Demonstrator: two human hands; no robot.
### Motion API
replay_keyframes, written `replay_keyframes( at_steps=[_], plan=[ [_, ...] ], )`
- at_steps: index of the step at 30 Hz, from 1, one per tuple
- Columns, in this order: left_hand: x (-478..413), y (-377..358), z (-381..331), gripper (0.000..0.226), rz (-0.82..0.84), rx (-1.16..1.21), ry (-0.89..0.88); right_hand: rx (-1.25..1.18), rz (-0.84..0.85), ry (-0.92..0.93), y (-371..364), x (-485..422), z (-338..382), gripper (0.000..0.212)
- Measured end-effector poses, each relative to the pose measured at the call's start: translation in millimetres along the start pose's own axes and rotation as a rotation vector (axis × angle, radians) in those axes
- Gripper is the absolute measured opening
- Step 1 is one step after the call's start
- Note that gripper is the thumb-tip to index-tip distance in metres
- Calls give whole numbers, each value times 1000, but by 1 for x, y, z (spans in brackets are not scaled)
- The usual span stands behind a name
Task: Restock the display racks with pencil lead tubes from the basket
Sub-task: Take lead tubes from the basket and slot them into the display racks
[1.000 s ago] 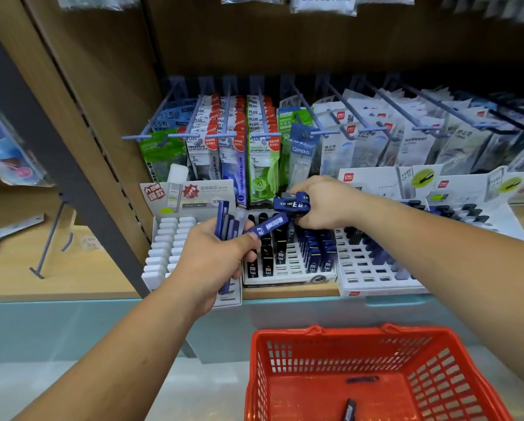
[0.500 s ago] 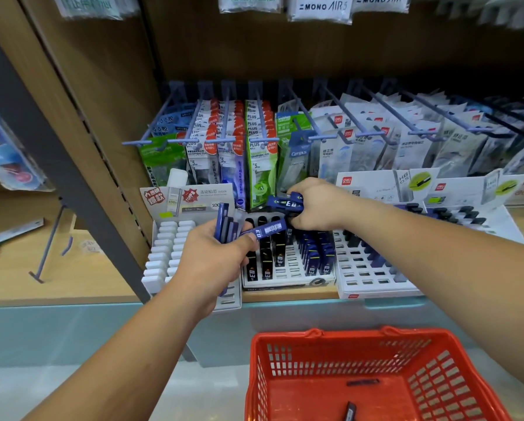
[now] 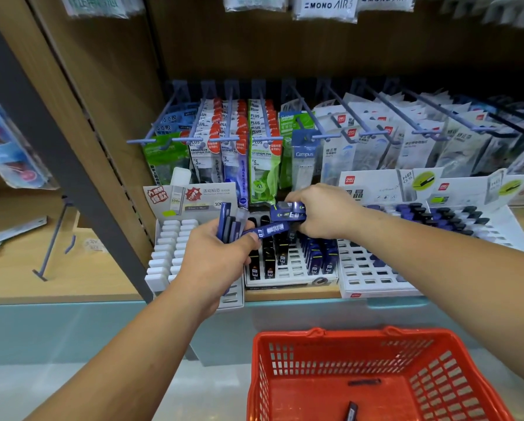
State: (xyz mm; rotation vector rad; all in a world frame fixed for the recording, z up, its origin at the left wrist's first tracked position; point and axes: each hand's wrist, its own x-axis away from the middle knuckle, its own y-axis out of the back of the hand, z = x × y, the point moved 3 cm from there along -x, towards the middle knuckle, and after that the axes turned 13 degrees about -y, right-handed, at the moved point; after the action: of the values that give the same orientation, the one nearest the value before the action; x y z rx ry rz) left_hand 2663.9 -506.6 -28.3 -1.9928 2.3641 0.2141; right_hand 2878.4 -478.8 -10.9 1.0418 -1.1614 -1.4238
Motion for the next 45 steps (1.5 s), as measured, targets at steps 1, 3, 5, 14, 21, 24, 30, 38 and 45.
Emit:
replay_keyframes(
  at_steps=[1,3,5,14,21,24,30,38,45],
  plan=[
    [-1,0,1,7,-3,-2,-3,-47,-5,-30,0,-1,-3,34],
    [-2,2,3,7,-7,-20,-5,-196,12,-112,1,-5,-10,27],
    [-3,3,6,11,-6,-45,-2,-373,17,-171,4,-7,-15,24],
    [-6,-7,0,4,-18,-37,-120,-838,262,-122,21,32,10,19],
    [-7,-11,-1,9,-119,39,-97,-1093,371,-216,8,40,5,23],
    [-3,-22,2,10,-47,55,-43,-1262,300,-320,5,38,0,21],
    [-2,-44,1,6,53,73,14,-1311,264,-291,10,41,-5,25],
    [0,-51,-1,12,156,530,262,-1538,304,-186,24,37,-20,27],
    [-2,-45,4,19,133,206,63,-1426,124,-315,12,32,-29,28]
  ],
)
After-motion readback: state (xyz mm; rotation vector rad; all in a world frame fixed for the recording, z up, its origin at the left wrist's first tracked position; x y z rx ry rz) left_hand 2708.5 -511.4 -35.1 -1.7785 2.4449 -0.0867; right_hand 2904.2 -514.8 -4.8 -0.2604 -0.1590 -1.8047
